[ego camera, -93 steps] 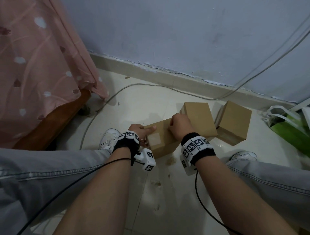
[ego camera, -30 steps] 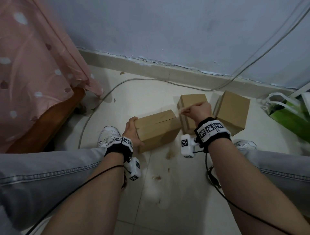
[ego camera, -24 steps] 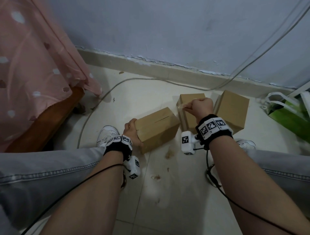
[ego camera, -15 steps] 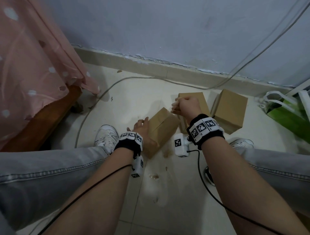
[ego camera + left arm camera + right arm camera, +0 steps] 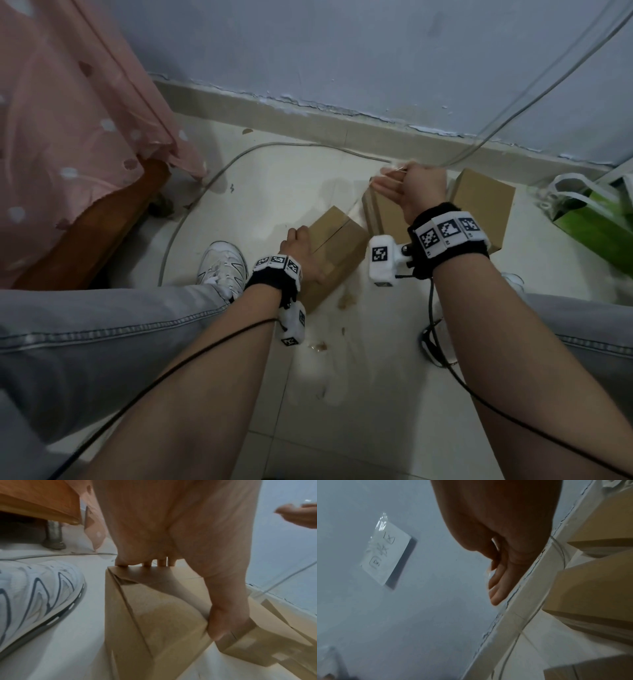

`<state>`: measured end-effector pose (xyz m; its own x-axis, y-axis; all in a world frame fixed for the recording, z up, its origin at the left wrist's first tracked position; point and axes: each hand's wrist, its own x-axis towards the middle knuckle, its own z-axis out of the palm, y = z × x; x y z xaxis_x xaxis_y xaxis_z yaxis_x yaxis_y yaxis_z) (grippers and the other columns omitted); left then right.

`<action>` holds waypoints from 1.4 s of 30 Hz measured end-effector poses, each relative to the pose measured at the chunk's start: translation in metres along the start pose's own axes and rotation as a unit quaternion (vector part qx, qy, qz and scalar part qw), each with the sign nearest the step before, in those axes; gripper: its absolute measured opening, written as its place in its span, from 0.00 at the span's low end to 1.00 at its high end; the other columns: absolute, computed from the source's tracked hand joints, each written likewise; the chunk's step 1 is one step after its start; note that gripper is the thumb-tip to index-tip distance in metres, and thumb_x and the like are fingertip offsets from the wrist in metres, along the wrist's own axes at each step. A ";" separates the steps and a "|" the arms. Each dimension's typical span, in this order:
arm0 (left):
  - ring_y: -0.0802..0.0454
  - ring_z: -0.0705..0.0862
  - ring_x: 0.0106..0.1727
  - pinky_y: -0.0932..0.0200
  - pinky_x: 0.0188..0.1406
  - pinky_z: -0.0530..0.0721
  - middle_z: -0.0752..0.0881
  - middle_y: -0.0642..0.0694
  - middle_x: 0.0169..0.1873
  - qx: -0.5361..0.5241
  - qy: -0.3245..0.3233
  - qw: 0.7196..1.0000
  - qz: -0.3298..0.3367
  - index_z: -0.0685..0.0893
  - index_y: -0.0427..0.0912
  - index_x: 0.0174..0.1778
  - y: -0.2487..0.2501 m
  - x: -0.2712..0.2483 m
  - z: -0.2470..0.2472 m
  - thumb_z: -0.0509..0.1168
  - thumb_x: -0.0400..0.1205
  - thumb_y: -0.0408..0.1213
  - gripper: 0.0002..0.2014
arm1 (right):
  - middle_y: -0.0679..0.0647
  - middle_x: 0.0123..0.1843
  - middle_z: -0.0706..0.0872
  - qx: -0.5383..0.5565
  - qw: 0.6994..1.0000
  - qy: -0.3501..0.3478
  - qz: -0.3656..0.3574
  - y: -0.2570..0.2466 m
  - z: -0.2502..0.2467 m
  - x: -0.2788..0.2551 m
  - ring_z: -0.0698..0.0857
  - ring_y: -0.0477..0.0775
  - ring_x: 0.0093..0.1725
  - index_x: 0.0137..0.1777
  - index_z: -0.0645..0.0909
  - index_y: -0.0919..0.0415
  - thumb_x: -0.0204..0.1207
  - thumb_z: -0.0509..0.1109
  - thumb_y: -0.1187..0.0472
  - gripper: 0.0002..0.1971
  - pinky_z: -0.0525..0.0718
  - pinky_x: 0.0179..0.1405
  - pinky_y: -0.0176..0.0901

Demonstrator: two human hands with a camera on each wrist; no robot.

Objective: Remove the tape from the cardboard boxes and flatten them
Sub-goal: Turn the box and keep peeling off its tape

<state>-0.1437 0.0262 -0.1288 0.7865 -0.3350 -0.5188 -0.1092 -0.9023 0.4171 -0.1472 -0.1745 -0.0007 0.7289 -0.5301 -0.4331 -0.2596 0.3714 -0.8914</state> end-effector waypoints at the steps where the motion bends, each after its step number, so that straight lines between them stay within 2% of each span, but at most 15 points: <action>1: 0.38 0.71 0.71 0.44 0.61 0.82 0.64 0.44 0.69 -0.017 0.008 1.000 -0.005 0.55 0.43 0.79 -0.003 0.000 -0.001 0.84 0.59 0.48 0.57 | 0.68 0.46 0.85 0.026 0.999 0.027 -0.011 -0.006 -0.004 0.002 0.90 0.62 0.34 0.45 0.74 0.67 0.86 0.52 0.69 0.11 0.92 0.37 0.54; 3: 0.39 0.72 0.69 0.43 0.61 0.83 0.64 0.45 0.67 -0.046 0.027 0.998 -0.030 0.56 0.44 0.76 -0.008 0.000 -0.003 0.84 0.57 0.46 0.57 | 0.69 0.45 0.83 0.069 0.994 0.072 -0.037 -0.016 -0.014 0.006 0.89 0.61 0.27 0.44 0.73 0.67 0.86 0.47 0.69 0.14 0.91 0.34 0.60; 6: 0.40 0.73 0.66 0.42 0.57 0.85 0.63 0.48 0.60 -0.041 0.019 0.998 -0.053 0.57 0.49 0.71 -0.011 -0.003 -0.009 0.83 0.54 0.45 0.54 | 0.68 0.49 0.81 0.074 0.990 0.105 -0.060 -0.022 -0.024 0.006 0.87 0.62 0.38 0.41 0.72 0.66 0.85 0.50 0.70 0.13 0.91 0.37 0.50; 8: 0.41 0.72 0.65 0.42 0.56 0.86 0.62 0.49 0.58 -0.034 0.006 0.998 -0.048 0.57 0.49 0.70 -0.011 -0.005 -0.012 0.83 0.55 0.42 0.53 | 0.67 0.46 0.82 0.076 0.981 0.161 -0.072 -0.018 -0.023 0.005 0.89 0.66 0.43 0.45 0.73 0.69 0.85 0.50 0.69 0.11 0.90 0.37 0.48; 10: 0.40 0.71 0.67 0.41 0.58 0.85 0.64 0.48 0.62 -0.043 0.015 0.998 -0.042 0.56 0.48 0.72 -0.011 -0.006 -0.015 0.83 0.56 0.38 0.53 | 0.67 0.42 0.83 0.111 0.963 0.225 -0.098 -0.013 -0.019 0.005 0.91 0.69 0.41 0.51 0.74 0.70 0.86 0.49 0.68 0.11 0.92 0.34 0.52; 13: 0.38 0.70 0.70 0.39 0.62 0.82 0.65 0.44 0.69 -0.117 0.050 0.991 -0.037 0.54 0.51 0.75 -0.018 -0.006 -0.020 0.84 0.57 0.31 0.56 | 0.63 0.37 0.82 0.124 0.950 0.252 -0.138 -0.004 -0.009 0.001 0.91 0.64 0.34 0.42 0.71 0.63 0.88 0.48 0.67 0.14 0.92 0.35 0.53; 15: 0.38 0.71 0.71 0.38 0.66 0.81 0.64 0.44 0.72 -0.177 0.062 0.982 -0.016 0.52 0.54 0.77 -0.023 -0.006 -0.022 0.84 0.57 0.28 0.60 | 0.61 0.35 0.83 0.120 0.950 0.251 -0.140 0.002 -0.004 0.001 0.91 0.61 0.35 0.41 0.72 0.64 0.87 0.48 0.67 0.15 0.92 0.37 0.52; 20: 0.36 0.74 0.70 0.39 0.65 0.82 0.64 0.40 0.74 -0.172 0.018 0.985 -0.001 0.45 0.55 0.79 -0.026 -0.011 -0.004 0.83 0.60 0.27 0.63 | 0.59 0.35 0.79 0.119 0.971 0.155 -0.135 0.000 0.013 -0.001 0.83 0.48 0.26 0.42 0.78 0.67 0.83 0.51 0.71 0.15 0.92 0.45 0.55; 22: 0.34 0.74 0.70 0.40 0.66 0.81 0.63 0.38 0.75 -0.151 -0.004 0.988 -0.015 0.42 0.56 0.80 -0.029 -0.012 0.004 0.82 0.63 0.28 0.62 | 0.59 0.34 0.78 0.124 0.979 0.092 -0.131 -0.007 0.019 -0.006 0.82 0.51 0.29 0.40 0.77 0.67 0.84 0.52 0.72 0.15 0.91 0.43 0.51; 26: 0.34 0.70 0.75 0.41 0.70 0.78 0.58 0.35 0.79 -0.146 -0.028 0.989 -0.015 0.39 0.55 0.82 -0.031 -0.016 0.002 0.83 0.65 0.32 0.64 | 0.71 0.41 0.86 0.143 0.986 -0.015 -0.080 -0.015 0.028 -0.015 0.90 0.68 0.39 0.52 0.72 0.67 0.86 0.50 0.68 0.09 0.90 0.40 0.54; 28: 0.36 0.66 0.79 0.40 0.72 0.75 0.54 0.35 0.81 -0.157 -0.018 0.987 0.014 0.35 0.59 0.83 -0.025 -0.018 -0.009 0.84 0.63 0.37 0.68 | 0.73 0.39 0.86 0.154 0.985 -0.047 -0.063 -0.014 0.030 -0.021 0.90 0.72 0.39 0.54 0.69 0.67 0.88 0.49 0.65 0.08 0.90 0.40 0.59; 31: 0.40 0.62 0.82 0.40 0.75 0.71 0.49 0.44 0.84 -0.148 0.025 0.985 0.083 0.34 0.65 0.82 -0.005 -0.018 -0.026 0.85 0.60 0.44 0.70 | 0.72 0.38 0.85 0.140 0.986 -0.084 -0.047 -0.011 0.035 -0.029 0.90 0.71 0.35 0.53 0.69 0.67 0.90 0.50 0.60 0.11 0.90 0.38 0.61; 34: 0.38 0.66 0.80 0.26 0.74 0.67 0.53 0.51 0.83 -0.122 0.072 0.982 0.121 0.37 0.65 0.82 0.027 -0.018 -0.035 0.78 0.62 0.52 0.64 | 0.72 0.39 0.84 0.128 0.985 -0.108 -0.033 -0.013 0.043 -0.038 0.90 0.70 0.35 0.48 0.70 0.66 0.90 0.50 0.59 0.13 0.90 0.37 0.62; 38: 0.39 0.62 0.82 0.25 0.79 0.56 0.53 0.47 0.84 -0.044 0.027 0.991 0.125 0.37 0.54 0.86 0.061 -0.018 -0.028 0.70 0.78 0.53 0.52 | 0.74 0.43 0.83 0.113 0.984 -0.132 -0.040 -0.022 0.053 -0.048 0.90 0.73 0.38 0.51 0.69 0.66 0.89 0.49 0.64 0.09 0.89 0.36 0.64; 42: 0.40 0.63 0.81 0.33 0.75 0.68 0.56 0.44 0.84 0.035 0.028 0.989 0.142 0.42 0.48 0.87 0.061 -0.019 -0.008 0.68 0.82 0.48 0.46 | 0.75 0.44 0.82 0.094 0.984 -0.139 -0.055 -0.030 0.055 -0.052 0.89 0.73 0.36 0.52 0.69 0.66 0.87 0.48 0.68 0.08 0.89 0.38 0.68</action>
<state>-0.1606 -0.0197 -0.0872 0.7500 -0.5637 -0.3461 -0.3704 -0.7914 0.4862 -0.1427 -0.1161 0.0556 0.8985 -0.3553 -0.2580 -0.0664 0.4708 -0.8797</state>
